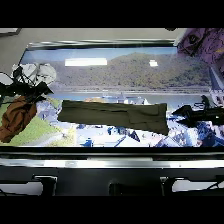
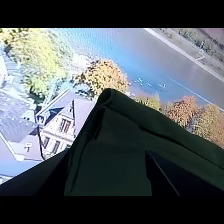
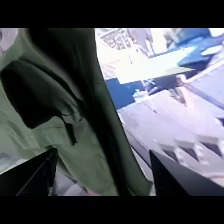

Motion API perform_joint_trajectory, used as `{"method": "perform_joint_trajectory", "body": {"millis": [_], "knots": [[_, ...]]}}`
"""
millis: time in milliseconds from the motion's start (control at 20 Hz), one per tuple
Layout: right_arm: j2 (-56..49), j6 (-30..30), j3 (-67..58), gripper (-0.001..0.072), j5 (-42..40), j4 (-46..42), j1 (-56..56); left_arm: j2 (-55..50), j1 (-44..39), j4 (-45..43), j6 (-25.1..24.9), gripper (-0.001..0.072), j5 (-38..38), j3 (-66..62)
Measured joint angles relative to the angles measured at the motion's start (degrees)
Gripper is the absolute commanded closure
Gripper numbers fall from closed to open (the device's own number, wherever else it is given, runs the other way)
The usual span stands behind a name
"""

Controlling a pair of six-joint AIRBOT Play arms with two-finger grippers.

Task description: Fold the clothes and pants, and hang the long-sleeved shirts on hangers.

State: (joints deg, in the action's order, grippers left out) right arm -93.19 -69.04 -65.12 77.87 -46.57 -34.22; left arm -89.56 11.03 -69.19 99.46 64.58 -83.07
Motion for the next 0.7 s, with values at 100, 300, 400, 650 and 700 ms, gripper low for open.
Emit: {"method": "perform_joint_trajectory", "body": {"millis": [100, 300, 400, 650, 700], "knots": [[-2.38, 2.25, 0.7, 0.006, 0.13, 3.08, 0.37, 0.15, -0.09, -0.26, 0.07, 0.0159, 0.28, -0.04], [-6.38, 4.98, 1.2, 0.0069, -0.15, 7.58, 3.48, 0.28, -0.11, -0.42, 0.2, 0.0159, 0.48, -0.09], [-7.65, 5.6, 1.29, 0.0242, -0.37, 8.5, 6.01, 0.28, -0.11, -0.44, 0.22, 0.0159, 0.57, -0.09], [-8.35, 6.23, 1.42, 0.0683, -4.04, 8.81, 10.88, 0.2, -0.15, 0.79, 0.46, 0.0341, 0.59, -0.09], [-7.61, 5.66, 1.38, 0.0683, -4.09, 9.14, 11.32, 0.04, -0.22, 1.7, 0.44, 0.058, 0.59, -0.09]]}}
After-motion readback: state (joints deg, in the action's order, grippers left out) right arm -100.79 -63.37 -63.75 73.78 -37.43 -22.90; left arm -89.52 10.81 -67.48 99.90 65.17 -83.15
